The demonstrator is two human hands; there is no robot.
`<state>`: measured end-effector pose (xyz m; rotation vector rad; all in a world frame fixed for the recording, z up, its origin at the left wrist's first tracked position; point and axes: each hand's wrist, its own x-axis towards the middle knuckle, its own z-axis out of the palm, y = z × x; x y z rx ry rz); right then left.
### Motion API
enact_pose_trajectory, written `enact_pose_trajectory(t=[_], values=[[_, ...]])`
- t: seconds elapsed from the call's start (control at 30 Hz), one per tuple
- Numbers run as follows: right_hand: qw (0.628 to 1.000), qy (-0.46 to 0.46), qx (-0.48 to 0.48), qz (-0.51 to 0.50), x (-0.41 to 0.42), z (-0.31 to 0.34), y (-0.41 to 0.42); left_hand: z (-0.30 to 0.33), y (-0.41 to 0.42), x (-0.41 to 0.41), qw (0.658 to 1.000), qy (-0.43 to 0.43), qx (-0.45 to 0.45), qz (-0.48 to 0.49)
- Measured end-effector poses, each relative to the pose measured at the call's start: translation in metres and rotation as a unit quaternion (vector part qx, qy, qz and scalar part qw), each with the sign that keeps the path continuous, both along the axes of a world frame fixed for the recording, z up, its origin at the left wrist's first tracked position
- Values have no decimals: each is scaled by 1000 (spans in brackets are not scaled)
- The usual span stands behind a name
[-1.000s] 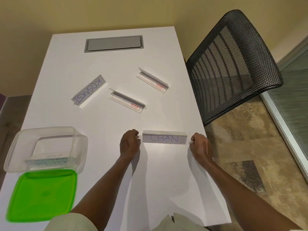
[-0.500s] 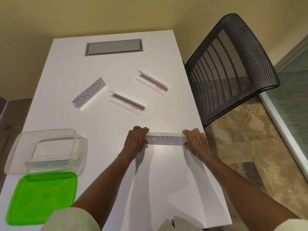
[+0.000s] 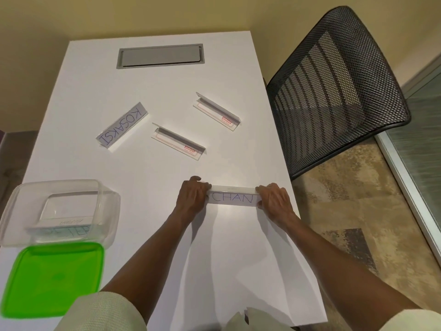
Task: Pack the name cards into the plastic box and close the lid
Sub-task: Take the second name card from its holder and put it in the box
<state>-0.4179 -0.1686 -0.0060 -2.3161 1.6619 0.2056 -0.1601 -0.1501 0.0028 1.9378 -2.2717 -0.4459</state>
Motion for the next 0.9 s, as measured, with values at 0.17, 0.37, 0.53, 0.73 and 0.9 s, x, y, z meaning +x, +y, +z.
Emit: enact_pose_trajectory(t=[0.17, 0.37, 0.53, 0.73, 0.9], values=[[1000, -4, -10, 1, -1, 1, 0, 4, -1, -4, 999, 38, 13, 15], [1000, -2, -2, -11, -2, 10, -2, 1, -4, -2, 995, 48, 63, 60], [999, -31, -16, -13, 1, 26, -3, 11, -2, 7, 992, 56, 87, 77], [998, -61, -28, -12, 16, 49, 0, 32, 3, 29, 992, 87, 64, 64], [995, -68, -65, 15, 42, 68, 9, 52, 13, 60, 993, 93, 41, 60]])
